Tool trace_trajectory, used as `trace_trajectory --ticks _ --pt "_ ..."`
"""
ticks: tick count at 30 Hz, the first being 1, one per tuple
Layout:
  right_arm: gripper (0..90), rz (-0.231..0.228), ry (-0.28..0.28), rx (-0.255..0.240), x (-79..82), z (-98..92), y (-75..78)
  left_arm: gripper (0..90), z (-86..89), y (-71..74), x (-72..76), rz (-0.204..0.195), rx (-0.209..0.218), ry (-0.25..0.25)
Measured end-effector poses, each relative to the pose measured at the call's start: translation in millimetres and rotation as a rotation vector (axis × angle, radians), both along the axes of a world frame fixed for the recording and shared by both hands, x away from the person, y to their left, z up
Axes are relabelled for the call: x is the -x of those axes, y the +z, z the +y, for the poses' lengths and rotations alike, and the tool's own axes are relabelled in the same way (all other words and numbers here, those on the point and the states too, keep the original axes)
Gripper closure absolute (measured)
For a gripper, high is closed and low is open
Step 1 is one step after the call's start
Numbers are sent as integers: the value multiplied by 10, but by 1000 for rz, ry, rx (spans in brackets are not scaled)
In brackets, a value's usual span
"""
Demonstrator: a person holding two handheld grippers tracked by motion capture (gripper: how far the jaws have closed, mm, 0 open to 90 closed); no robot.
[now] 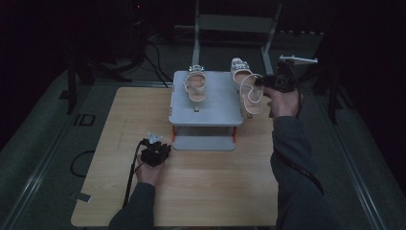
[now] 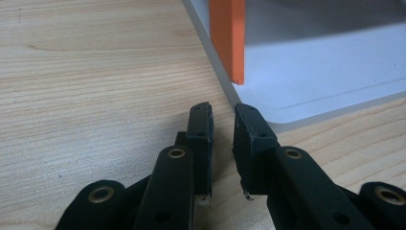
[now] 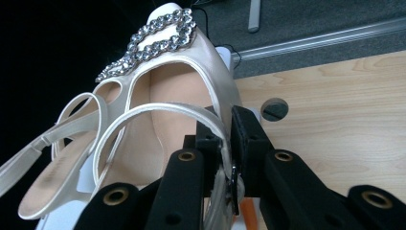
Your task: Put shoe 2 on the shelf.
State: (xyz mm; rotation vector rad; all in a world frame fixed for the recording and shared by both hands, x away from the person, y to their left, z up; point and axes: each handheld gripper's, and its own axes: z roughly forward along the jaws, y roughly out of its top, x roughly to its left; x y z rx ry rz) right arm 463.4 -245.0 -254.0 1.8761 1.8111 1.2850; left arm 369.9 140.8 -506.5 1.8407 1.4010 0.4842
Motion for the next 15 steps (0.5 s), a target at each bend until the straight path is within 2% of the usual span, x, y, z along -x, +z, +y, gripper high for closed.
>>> trace_trajectory --ticks 4,8,15 --pt "829 8 -1 1 -32 67 17 773 5 -1 1 1 7 1" --pt "829 13 -13 -19 -98 170 19 768 7 -1 3 2 9 -2" --pt "829 42 -20 -33 -215 356 2 767 14 0 5 5 9 -9"
